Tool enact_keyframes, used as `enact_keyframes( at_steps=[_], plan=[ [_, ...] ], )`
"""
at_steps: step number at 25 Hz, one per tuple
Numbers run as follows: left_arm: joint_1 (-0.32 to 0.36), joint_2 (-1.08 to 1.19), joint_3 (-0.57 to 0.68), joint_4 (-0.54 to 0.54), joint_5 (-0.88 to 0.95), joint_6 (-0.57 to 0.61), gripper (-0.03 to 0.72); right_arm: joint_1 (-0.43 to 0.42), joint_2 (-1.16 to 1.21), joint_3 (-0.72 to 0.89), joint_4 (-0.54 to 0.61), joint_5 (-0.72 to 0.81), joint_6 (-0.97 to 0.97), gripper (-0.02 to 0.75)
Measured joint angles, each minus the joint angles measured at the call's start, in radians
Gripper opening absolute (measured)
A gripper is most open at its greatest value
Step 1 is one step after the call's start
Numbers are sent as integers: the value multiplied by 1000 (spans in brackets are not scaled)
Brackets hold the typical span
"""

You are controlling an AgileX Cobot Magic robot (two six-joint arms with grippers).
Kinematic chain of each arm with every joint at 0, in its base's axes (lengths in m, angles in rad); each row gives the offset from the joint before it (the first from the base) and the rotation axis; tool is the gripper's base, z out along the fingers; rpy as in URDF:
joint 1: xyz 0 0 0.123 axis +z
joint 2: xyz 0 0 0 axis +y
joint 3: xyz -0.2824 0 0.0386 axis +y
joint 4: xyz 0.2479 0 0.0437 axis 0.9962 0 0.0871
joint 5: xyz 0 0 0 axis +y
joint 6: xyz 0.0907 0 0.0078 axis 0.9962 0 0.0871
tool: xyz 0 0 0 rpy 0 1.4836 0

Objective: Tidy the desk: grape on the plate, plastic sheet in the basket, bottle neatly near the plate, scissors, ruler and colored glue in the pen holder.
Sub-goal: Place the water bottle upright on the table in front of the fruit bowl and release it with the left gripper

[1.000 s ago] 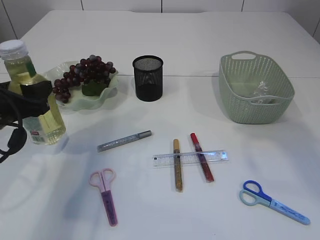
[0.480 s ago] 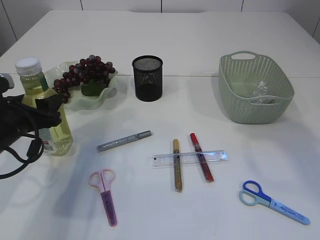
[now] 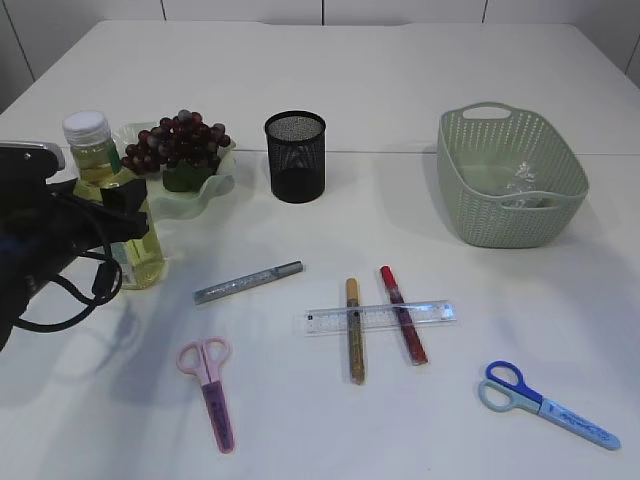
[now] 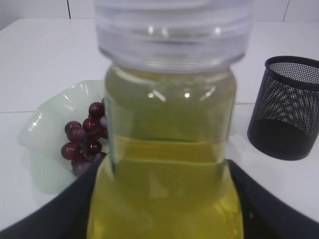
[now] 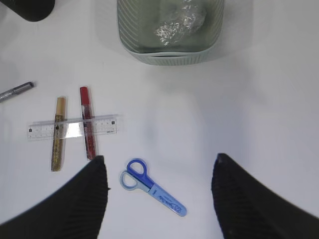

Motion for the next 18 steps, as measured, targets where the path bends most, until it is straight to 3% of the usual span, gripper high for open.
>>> enact_keyframes(
  at_steps=[13,18],
  plan=[
    [0,23,-4,19,-42,4,455,0,0,0,-2,0,0,512],
    [0,23,-2,23,-42,4,512,0,0,0,-3,0,0,512]
  ],
)
